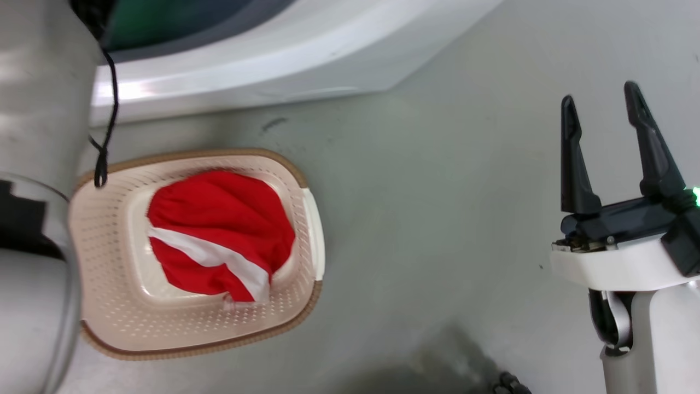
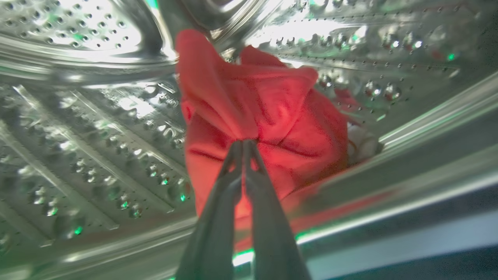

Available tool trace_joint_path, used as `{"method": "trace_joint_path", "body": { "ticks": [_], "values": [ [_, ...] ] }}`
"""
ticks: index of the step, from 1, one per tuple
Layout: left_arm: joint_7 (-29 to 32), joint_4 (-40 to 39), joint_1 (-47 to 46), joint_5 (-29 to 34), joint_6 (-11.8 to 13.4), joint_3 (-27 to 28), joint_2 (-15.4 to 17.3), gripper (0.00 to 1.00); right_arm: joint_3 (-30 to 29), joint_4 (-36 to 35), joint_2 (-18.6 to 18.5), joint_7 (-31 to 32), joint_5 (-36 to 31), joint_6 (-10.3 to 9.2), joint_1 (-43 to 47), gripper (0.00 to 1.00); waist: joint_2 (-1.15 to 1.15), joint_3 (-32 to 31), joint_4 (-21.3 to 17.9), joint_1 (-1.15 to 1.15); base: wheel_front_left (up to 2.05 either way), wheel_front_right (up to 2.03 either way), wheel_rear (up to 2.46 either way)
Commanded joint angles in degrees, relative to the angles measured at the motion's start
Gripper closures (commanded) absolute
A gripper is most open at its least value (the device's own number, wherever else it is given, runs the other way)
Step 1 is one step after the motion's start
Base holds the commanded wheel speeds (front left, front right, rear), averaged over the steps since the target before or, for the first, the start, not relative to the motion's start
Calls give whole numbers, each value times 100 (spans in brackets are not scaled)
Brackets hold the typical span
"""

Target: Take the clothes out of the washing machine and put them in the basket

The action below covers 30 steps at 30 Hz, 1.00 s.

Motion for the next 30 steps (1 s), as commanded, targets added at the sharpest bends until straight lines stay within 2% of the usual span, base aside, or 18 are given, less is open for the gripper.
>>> {"method": "trace_joint_path", "body": {
  "ticks": [1,10,19,30],
  "values": [
    [-119,-65,157,-82,1,-24,-74,100,-3,30,5,-12,-65,-5,95,0,0,-310,230,0,0,0,0],
    [-847,-433,1099,-485,1,-513,-230,100,23,153,4,-11,-324,-4,448,0,0,-1095,557,0,0,0,0],
    [-1490,-886,2100,-888,1,-960,-158,100,92,298,4,-11,-393,-5,818,0,0,-1821,784,0,0,0,0],
    [-1835,-1620,2872,-995,40,-1173,32,100,133,440,5,-11,-414,-4,1171,0,0,-2582,1020,0,0,0,0]
  ]
}}
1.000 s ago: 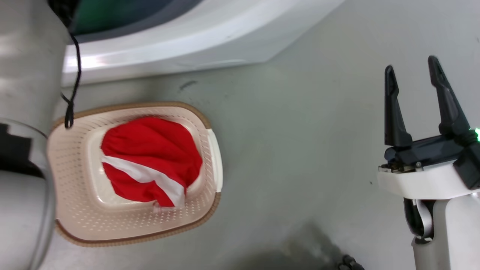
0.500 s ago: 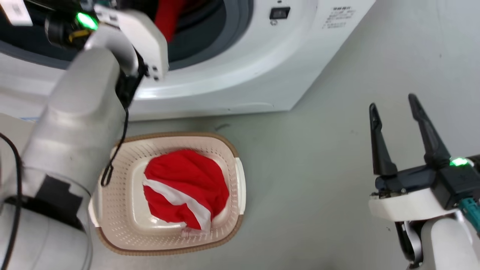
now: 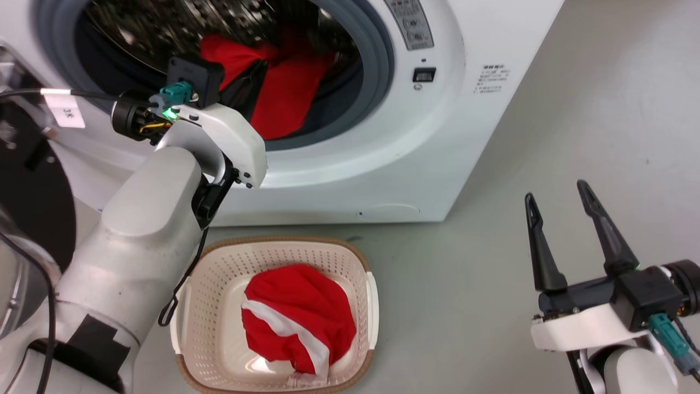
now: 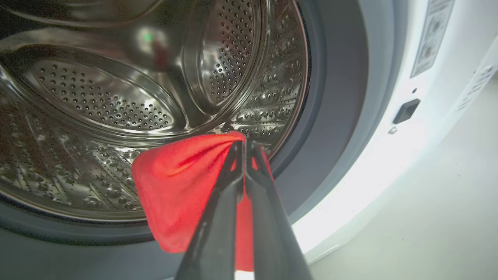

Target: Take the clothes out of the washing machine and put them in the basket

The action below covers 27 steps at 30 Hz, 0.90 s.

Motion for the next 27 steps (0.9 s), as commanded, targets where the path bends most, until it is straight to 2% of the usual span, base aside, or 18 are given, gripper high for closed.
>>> {"method": "trace_joint_path", "body": {
  "ticks": [1,10,27],
  "values": [
    [-50,-142,119,26,45,2,35,100,-2,21,3,-11,-24,-4,95,0,0,-197,97,1,0,0,0],
    [12,-1423,571,76,436,33,465,100,24,82,5,-11,26,-5,365,0,0,-634,194,1,0,0,0],
    [714,-4670,1519,140,1591,208,1558,100,34,152,5,-11,98,-5,568,0,0,-973,215,1,0,0,0]
  ]
}}
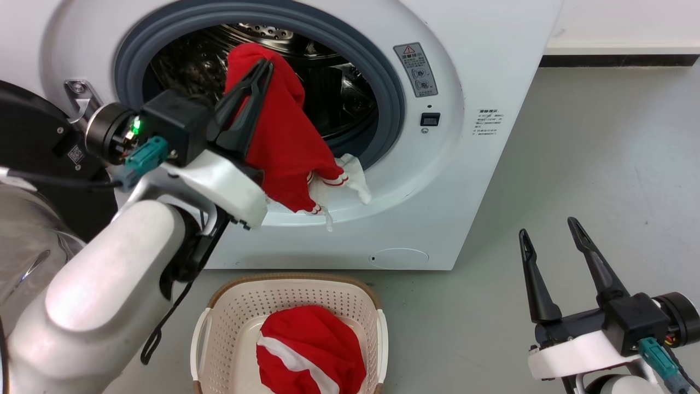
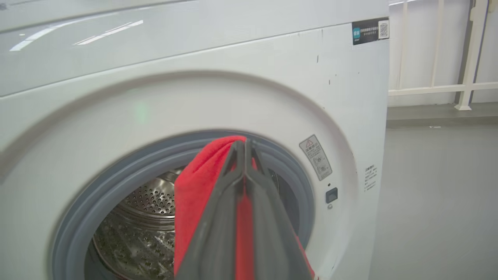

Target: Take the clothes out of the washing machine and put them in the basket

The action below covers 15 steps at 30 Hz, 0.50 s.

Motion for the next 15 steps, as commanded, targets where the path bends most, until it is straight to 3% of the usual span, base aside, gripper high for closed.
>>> {"method": "trace_joint_path", "body": {
  "ticks": [1,8,15],
  "values": [
    [32,-235,154,47,112,13,82,100,-5,20,5,-11,37,-5,72,0,0,-7,-1,0,0,0,0],
    [142,-1148,748,116,515,-53,404,100,-30,25,6,-11,45,-4,100,0,0,-10,22,0,0,0,0],
    [142,-1407,1316,6,692,-216,471,100,-17,17,6,-11,44,-4,36,0,0,72,46,0,0,0,0]
  ]
}}
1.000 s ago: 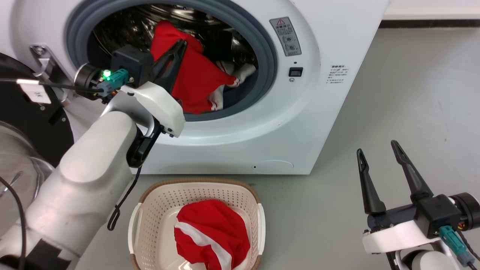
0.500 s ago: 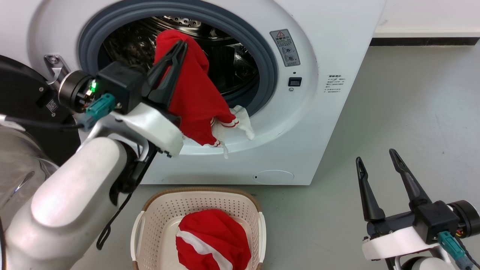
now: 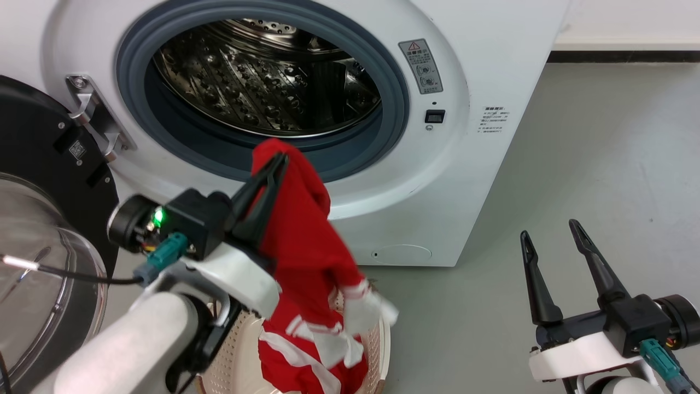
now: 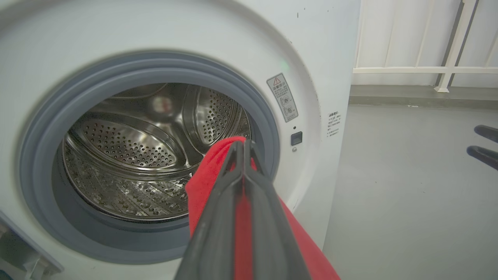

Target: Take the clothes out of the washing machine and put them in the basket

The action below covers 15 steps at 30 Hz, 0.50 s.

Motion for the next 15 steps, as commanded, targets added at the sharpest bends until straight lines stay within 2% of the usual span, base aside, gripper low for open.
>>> {"method": "trace_joint_path", "body": {
  "ticks": [1,7,15],
  "values": [
    [-35,-12,117,-44,20,-23,-9,100,8,0,6,-11,3,-4,-15,0,0,29,0,0,0,0,0],
    [-156,316,596,-180,-45,-269,-147,100,-12,-26,6,-11,-40,-4,-145,0,0,281,-11,0,0,0,0],
    [-348,1483,811,-258,-422,-650,-505,100,-32,-144,4,-11,-179,-5,-441,0,0,973,-77,0,0,0,0]
  ]
}}
